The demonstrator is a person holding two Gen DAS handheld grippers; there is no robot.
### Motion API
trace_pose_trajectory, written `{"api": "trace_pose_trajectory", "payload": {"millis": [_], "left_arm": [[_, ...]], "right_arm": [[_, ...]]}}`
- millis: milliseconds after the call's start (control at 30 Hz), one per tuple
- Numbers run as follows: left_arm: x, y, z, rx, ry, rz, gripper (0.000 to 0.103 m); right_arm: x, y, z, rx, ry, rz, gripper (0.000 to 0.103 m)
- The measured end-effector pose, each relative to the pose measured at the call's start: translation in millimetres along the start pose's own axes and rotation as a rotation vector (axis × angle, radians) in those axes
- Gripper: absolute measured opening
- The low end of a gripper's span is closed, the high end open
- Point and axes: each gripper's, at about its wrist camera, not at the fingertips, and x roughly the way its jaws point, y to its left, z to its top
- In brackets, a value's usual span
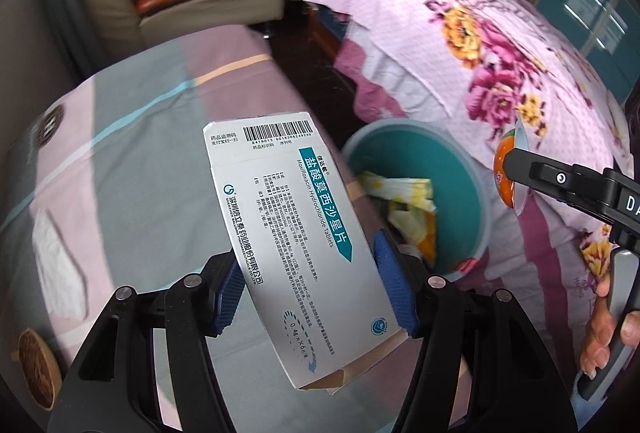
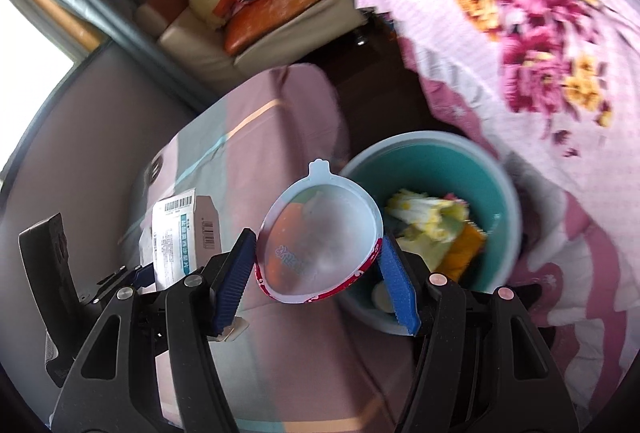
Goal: Collect trash
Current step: 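Lift the medicine box and lid and carry them over the teal bin, then open the left tool to drop the box while the right tool releases the lid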
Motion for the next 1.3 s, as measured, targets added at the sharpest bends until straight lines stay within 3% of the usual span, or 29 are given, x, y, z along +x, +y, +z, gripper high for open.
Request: {"api": "trace_pose_trajectory", "payload": {"millis": [533, 600, 633, 667, 1133, 1300], "left_arm": [[59.1, -75.6, 37.2, 0.149, 0.071, -0.081, 0.063], [67.3, -79.4, 40.2, 0.151, 0.080, -0.098, 0.068], [70.0, -80.6, 41.6, 0.151, 0.080, -0.101, 0.078], [72.0, -81.0, 42.6, 0.151, 0.074, -0.096, 0.085], [79.3, -41.7, 31.7, 0.058, 0.107, -0.089, 0.087], [67.1, -25.0, 28.9, 0.027, 0.080, -0.085, 0.094]], "right_arm": [[-12.1, -68.6, 16.5, 0.105, -0.015, -0.069, 0.059], [-10.6, -72.8, 16.9, 0.112, -0.010, -0.076, 0.059], [-9.4, -75.0, 18.0, 0.113, -0.006, -0.083, 0.059], [-8.1, -75.4, 18.1, 0.113, -0.005, -0.086, 0.059], [24.7, -69.5, 21.4, 0.107, 0.052, -0.116, 0.059], [34.5, -65.1, 21.2, 0.101, 0.073, -0.134, 0.059]]}}
